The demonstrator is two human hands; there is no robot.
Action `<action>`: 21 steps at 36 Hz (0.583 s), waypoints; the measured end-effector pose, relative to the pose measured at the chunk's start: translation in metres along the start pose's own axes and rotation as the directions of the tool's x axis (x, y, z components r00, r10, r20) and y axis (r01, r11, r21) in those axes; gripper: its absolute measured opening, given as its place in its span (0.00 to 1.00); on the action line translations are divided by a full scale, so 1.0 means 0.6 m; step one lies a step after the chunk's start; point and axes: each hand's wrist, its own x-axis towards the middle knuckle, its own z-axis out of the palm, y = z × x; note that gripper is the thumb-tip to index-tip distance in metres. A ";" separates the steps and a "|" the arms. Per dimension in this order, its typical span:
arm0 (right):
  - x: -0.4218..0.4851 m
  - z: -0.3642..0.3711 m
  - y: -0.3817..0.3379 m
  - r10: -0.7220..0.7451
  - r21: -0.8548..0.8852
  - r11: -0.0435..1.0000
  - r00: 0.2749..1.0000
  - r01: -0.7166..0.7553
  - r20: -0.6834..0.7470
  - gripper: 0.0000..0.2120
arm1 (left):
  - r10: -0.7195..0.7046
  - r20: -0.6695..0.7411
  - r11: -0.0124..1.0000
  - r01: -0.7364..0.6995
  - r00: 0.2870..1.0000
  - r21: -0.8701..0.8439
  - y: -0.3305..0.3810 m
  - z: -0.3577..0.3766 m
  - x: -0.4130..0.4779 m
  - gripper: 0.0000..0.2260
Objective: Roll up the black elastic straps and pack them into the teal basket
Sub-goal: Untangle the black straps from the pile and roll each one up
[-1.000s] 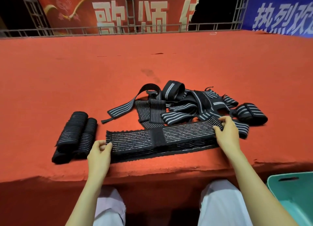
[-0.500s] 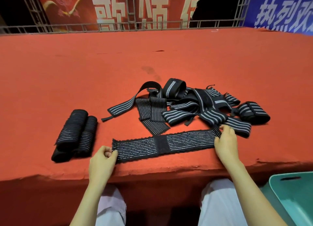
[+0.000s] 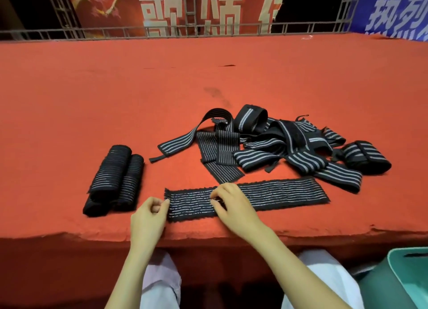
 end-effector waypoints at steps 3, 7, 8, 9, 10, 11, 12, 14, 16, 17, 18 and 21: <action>0.018 0.032 -0.024 -0.089 0.003 0.996 0.992 0.089 0.088 0.19 | -0.006 -0.013 1.000 0.006 1.000 -0.002 -0.006 -0.001 0.004 0.09; 0.019 0.066 -0.023 -0.140 -0.049 0.988 0.980 0.149 0.144 0.21 | -0.018 -0.003 1.000 0.018 1.000 -0.025 -0.014 -0.001 0.002 0.09; 0.016 0.069 -0.021 -0.144 -0.063 0.986 0.981 0.153 0.128 0.21 | -0.024 0.005 0.999 0.024 1.000 -0.033 -0.013 -0.001 0.002 0.08; 0.015 0.071 -0.020 -0.145 -0.070 0.986 0.984 0.153 0.103 0.20 | -0.035 0.014 0.999 0.036 0.999 -0.040 -0.013 -0.002 0.003 0.08; 0.013 0.071 -0.018 -0.145 -0.072 0.986 0.987 0.150 0.071 0.19 | -0.048 0.023 0.998 0.049 0.999 -0.048 -0.012 -0.003 0.005 0.08; 0.011 0.072 -0.017 -0.142 -0.071 0.987 0.989 0.145 0.037 0.18 | -0.057 0.033 0.997 0.059 0.998 -0.056 -0.012 -0.005 0.007 0.08; 0.010 0.072 -0.016 -0.135 -0.068 0.988 0.991 0.136 0.009 0.17 | -0.060 0.044 0.996 0.063 0.997 -0.061 -0.011 -0.007 0.009 0.08; 0.007 0.073 -0.012 -0.117 -0.060 0.991 0.993 0.116 -0.010 0.17 | -0.060 0.074 0.996 0.064 0.995 -0.056 -0.010 -0.011 0.012 0.07; 0.003 0.073 -0.013 -0.120 -0.076 0.990 0.993 0.121 0.019 0.18 | -0.068 0.101 0.997 0.071 0.992 -0.026 -0.010 -0.013 0.016 0.06; 0.001 0.074 -0.014 -0.130 -0.088 0.987 0.991 0.133 0.045 0.18 | -0.070 0.106 0.997 0.071 0.992 -0.008 -0.011 -0.013 0.017 0.06; 0.000 0.074 -0.016 -0.137 -0.096 0.985 0.987 0.145 0.077 0.18 | -0.065 0.106 0.998 0.064 0.992 0.011 -0.012 -0.013 0.020 0.07; 0.000 0.074 -0.019 -0.143 -0.104 0.982 0.981 0.157 0.135 0.18 | -0.076 0.108 0.995 0.068 0.991 0.077 -0.017 -0.012 0.026 0.10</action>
